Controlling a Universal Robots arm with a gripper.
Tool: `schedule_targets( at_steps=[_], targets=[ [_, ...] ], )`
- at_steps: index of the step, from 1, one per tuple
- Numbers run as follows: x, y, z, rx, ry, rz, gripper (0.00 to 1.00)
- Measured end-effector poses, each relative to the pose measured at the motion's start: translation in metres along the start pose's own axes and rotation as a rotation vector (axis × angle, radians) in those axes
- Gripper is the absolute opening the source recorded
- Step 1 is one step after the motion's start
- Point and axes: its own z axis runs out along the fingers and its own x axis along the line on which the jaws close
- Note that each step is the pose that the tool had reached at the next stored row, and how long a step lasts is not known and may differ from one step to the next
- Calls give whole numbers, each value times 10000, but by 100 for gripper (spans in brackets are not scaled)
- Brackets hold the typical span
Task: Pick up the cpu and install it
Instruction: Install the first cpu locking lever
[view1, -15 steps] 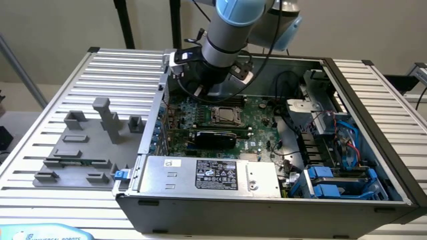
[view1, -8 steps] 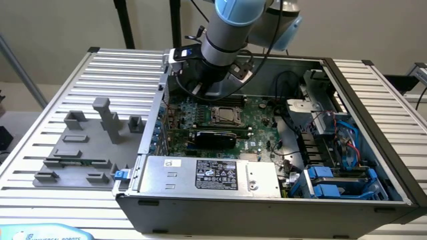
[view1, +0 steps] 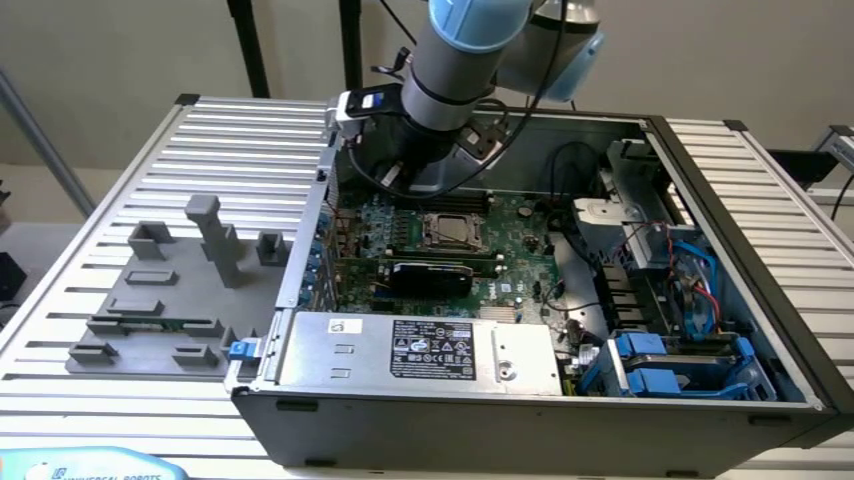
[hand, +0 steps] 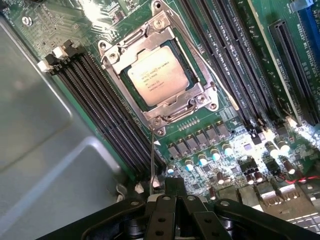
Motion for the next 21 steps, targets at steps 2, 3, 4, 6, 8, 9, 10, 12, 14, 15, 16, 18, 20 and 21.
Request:
schedule_targets(
  at_steps=[2, 3, 4, 6, 8, 9, 10, 12, 14, 15, 16, 18, 20, 21],
  targets=[
    [-5, -7, 2, 26, 41, 106, 11],
    [-7, -10, 2, 34, 62, 163, 11],
    [-9, -13, 3, 37, 83, 226, 11],
    [-14, -20, 5, 35, 136, 366, 11],
    [-18, -26, 7, 40, 218, 503, 11],
    [-20, -28, 7, 63, 296, 571, 11],
    [-22, -30, 8, 99, 389, 637, 11],
    [-24, -33, 8, 167, 574, 767, 11],
    [-24, -35, 9, 222, 738, 894, 11],
    [-25, -35, 8, 242, 804, 954, 11],
    [-24, -35, 7, 258, 861, 1004, 11],
    [-26, -35, 3, 276, 938, 1084, 11],
    [-28, -34, -1, 281, 994, 1158, 11],
    [-29, -34, -4, 281, 1017, 1195, 11]
  ],
)
